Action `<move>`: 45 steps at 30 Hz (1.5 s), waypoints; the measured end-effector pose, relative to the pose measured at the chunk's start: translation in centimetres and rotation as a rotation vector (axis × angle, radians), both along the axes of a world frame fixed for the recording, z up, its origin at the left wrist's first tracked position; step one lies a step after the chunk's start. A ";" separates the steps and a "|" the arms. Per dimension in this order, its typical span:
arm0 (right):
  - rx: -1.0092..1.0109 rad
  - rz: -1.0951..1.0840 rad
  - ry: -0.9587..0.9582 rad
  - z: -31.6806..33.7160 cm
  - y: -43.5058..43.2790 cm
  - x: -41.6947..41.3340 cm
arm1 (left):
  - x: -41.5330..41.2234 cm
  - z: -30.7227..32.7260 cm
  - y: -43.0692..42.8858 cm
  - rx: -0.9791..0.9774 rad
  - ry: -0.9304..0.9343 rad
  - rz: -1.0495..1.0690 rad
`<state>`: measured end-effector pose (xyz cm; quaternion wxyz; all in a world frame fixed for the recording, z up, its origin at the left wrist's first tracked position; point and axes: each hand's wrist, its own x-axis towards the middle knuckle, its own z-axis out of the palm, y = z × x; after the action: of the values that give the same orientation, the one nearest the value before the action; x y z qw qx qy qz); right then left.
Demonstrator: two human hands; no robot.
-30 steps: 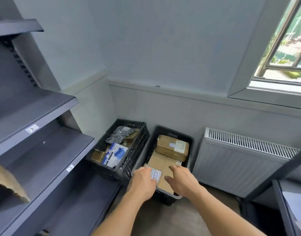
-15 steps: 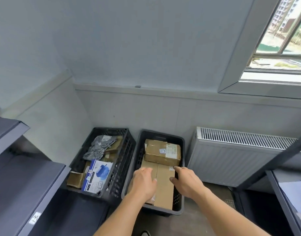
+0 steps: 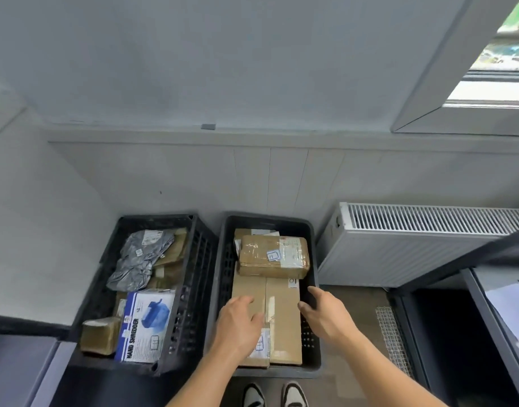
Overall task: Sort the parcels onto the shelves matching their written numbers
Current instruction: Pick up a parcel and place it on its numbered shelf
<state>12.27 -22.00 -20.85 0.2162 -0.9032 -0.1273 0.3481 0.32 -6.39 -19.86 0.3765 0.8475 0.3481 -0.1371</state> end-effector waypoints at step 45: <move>0.339 -0.673 0.155 -18.1 4.7 13.5 | 12.9 -17.6 8.0 -0.049 -0.049 0.607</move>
<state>25.82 -17.31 -38.96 0.4738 -0.8169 0.1371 0.2991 13.27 1.57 -37.51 0.4287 0.6984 0.5731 -0.0062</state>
